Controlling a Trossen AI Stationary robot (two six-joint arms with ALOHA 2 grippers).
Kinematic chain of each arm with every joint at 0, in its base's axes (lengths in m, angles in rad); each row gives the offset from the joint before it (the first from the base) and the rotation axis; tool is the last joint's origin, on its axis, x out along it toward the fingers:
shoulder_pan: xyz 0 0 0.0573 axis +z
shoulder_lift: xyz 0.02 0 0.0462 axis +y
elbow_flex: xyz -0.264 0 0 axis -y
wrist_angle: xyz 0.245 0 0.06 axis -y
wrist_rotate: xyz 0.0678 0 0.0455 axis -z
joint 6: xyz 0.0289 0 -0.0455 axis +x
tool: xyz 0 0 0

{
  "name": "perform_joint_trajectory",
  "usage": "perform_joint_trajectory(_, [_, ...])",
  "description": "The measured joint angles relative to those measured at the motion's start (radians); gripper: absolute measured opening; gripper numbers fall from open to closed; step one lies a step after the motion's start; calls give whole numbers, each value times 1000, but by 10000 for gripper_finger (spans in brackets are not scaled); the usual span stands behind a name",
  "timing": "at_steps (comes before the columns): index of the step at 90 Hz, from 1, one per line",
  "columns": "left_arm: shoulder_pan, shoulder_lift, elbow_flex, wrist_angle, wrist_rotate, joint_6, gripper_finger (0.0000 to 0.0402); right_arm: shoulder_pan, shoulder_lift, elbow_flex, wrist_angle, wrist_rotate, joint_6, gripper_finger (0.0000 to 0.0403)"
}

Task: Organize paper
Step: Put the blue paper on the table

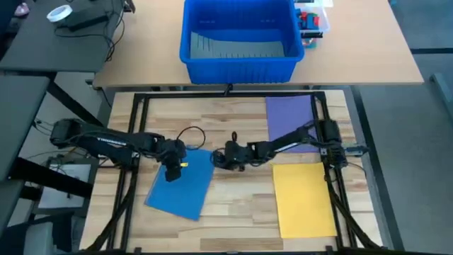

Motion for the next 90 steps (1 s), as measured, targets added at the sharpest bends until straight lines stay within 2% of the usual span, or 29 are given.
perform_joint_trajectory(19, [0, 75, -60, 179, 2, -6, 0, -9, 1, 0, -40, -1, 8, 102])
perform_joint_trajectory(42, [0, 125, -56, 320, 46, 11, 0, -18, 0, 0, -69, 0, 7, 102])
perform_joint_trajectory(61, [0, 125, -56, 285, 46, 11, 0, -10, -24, 0, -78, -9, -28, 102])
perform_joint_trajectory(90, [0, 124, -56, 267, 45, 13, 0, -4, -150, 0, -161, -37, -73, 102])
